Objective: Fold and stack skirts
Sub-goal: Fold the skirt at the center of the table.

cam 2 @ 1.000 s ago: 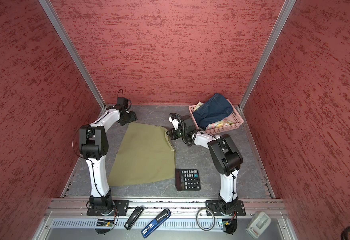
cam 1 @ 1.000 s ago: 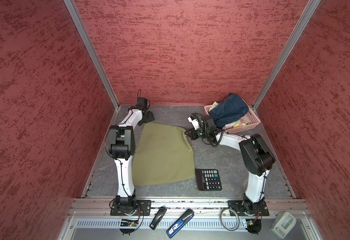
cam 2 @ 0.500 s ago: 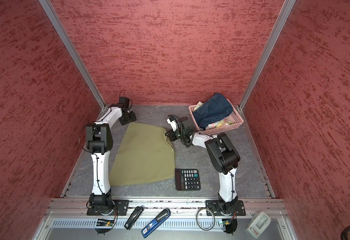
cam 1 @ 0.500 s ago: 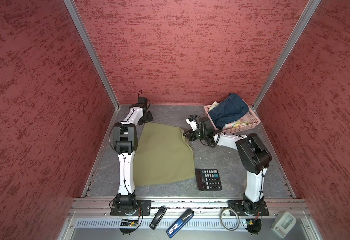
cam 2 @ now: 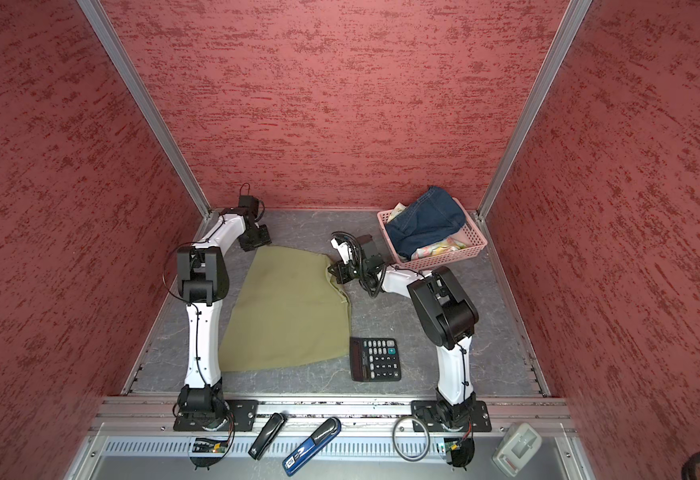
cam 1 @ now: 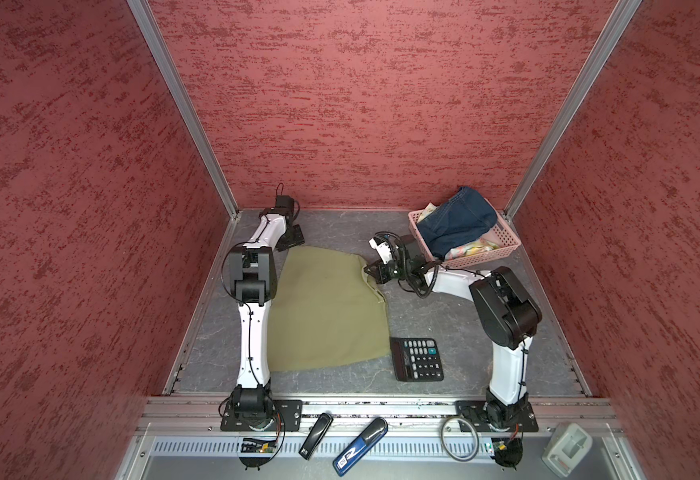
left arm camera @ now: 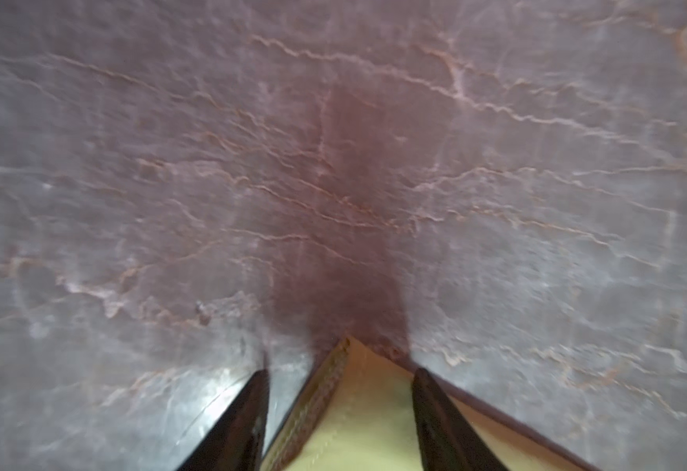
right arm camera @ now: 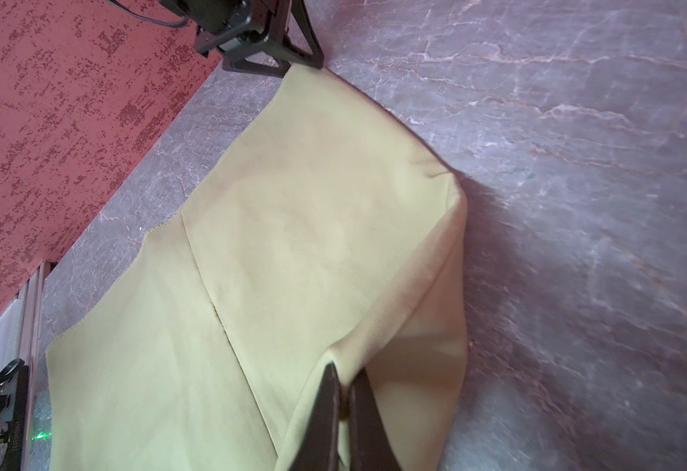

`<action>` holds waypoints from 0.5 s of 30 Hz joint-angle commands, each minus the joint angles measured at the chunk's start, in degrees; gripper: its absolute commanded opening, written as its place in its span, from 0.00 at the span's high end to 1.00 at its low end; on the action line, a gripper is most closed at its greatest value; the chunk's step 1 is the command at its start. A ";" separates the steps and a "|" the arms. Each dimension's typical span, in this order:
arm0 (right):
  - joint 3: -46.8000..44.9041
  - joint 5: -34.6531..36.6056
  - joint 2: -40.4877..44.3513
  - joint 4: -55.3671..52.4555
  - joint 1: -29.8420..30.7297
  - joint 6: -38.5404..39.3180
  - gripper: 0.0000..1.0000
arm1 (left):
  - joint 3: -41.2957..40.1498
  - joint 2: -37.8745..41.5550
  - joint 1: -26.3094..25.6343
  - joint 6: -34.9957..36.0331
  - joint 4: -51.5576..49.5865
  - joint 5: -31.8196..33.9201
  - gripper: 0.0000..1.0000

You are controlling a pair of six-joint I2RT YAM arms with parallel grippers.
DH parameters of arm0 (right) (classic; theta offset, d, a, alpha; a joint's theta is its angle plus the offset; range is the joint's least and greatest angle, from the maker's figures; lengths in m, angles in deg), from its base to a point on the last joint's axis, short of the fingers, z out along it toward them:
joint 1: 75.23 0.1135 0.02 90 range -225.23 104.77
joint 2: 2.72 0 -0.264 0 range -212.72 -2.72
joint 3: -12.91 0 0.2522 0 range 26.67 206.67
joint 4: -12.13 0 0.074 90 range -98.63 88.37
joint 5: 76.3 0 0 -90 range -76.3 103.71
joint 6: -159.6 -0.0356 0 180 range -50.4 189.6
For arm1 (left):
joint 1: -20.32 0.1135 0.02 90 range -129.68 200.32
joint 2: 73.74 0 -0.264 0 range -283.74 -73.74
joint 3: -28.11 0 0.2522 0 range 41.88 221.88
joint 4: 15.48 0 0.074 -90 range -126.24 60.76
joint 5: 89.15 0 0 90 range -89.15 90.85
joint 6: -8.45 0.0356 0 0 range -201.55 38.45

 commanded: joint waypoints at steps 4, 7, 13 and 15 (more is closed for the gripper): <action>1.14 1.24 0.56 1.52 0.42 0.99 1.00 | 3.61 -2.54 0.74 0.05 -3.41 -0.36 0.60; 1.32 1.41 0.27 1.51 0.41 0.95 1.00 | 3.63 -2.63 0.88 0.05 -3.43 -0.61 0.76; 1.95 2.16 -0.06 1.34 0.39 1.13 1.00 | 4.13 -2.66 0.88 0.01 -2.76 -1.37 1.00; 2.82 2.75 -0.41 0.73 0.41 1.14 1.00 | 4.16 -2.19 0.83 -0.14 -2.13 -1.70 1.00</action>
